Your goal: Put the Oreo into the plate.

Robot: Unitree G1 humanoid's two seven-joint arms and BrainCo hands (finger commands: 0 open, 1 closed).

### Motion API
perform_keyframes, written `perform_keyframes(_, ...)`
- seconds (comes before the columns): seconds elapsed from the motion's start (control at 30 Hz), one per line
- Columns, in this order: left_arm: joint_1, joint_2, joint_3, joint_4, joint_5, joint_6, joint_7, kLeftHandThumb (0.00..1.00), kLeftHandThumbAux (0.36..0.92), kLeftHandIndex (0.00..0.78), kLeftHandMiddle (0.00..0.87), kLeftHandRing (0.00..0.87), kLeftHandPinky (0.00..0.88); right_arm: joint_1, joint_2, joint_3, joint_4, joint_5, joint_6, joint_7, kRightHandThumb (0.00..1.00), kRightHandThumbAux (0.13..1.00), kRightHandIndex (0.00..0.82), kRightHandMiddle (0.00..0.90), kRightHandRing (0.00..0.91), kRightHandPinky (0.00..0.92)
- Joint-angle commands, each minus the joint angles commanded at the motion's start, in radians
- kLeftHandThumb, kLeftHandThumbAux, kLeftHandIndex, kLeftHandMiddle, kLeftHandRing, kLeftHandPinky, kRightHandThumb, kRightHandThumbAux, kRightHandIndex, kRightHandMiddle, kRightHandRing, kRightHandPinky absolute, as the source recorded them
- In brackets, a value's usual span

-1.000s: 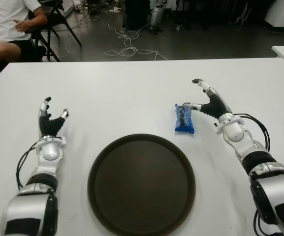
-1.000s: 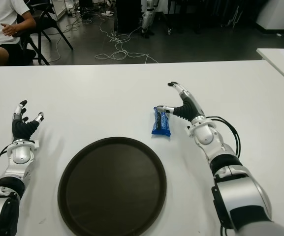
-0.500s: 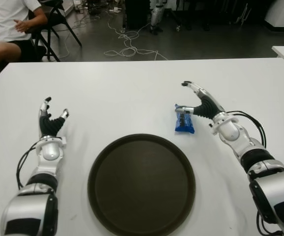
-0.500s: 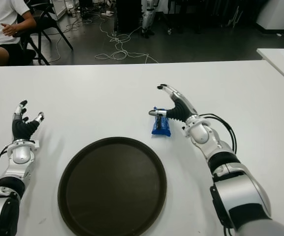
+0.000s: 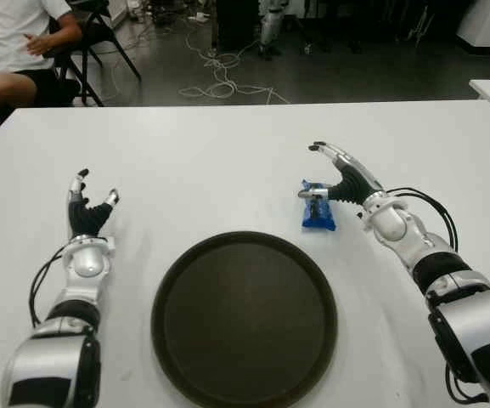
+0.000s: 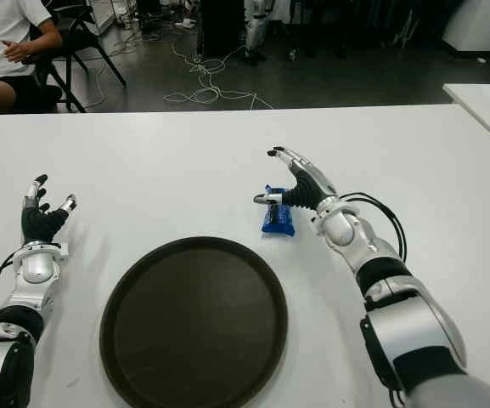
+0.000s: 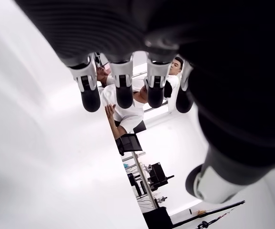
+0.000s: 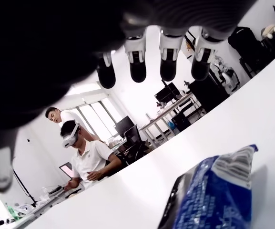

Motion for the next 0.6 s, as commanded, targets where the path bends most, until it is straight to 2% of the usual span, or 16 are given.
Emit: perform_keyframes(0.6,-0.001,0.005,-0.013,0.001,0.017,0.005,0.011,0.0,0.714,0.041,0.051,0.029,0.022,-0.037,-0.048,0.115,0.022,-0.115,0.02,-0.015,0.0,0.412,0.0,0.0,0.0,0.0)
